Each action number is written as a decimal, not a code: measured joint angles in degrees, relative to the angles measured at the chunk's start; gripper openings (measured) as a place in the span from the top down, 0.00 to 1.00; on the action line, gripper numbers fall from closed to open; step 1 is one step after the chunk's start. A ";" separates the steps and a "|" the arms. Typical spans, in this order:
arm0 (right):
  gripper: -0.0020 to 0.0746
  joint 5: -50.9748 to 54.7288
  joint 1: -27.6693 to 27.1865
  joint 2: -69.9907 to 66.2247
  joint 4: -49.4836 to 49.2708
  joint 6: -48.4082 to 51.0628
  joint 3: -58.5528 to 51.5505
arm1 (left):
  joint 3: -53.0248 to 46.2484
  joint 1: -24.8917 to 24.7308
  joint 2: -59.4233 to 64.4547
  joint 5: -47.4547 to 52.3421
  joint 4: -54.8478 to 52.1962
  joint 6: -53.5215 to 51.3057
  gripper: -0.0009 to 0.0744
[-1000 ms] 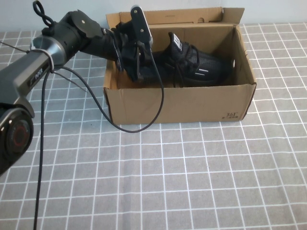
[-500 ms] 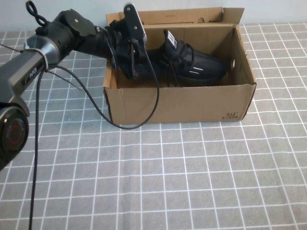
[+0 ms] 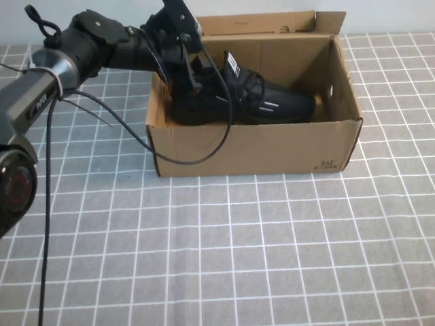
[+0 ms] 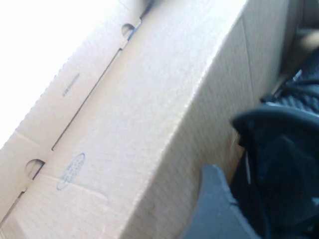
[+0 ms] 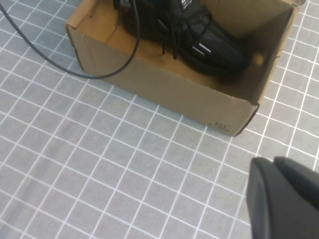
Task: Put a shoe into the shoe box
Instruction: Place the shoe in the shoe box
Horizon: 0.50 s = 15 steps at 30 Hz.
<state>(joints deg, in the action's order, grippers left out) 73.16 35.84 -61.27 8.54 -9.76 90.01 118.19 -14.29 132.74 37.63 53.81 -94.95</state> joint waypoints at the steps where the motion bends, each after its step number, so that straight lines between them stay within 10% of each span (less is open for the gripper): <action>1: 0.99 0.00 0.00 0.00 -0.08 0.00 0.00 | 0.00 0.00 0.00 0.00 0.32 0.18 0.47; 10: 0.99 0.00 0.00 0.00 -0.01 0.00 0.00 | 0.00 0.00 -6.51 2.73 -1.20 16.84 0.47; 15: 0.99 0.00 0.00 0.00 0.53 0.43 0.00 | 0.08 0.00 -12.36 7.25 -6.72 30.95 0.68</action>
<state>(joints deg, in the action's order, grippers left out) 73.16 35.84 -61.27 9.07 -9.33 90.01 118.28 -14.29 120.39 44.89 47.09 -63.99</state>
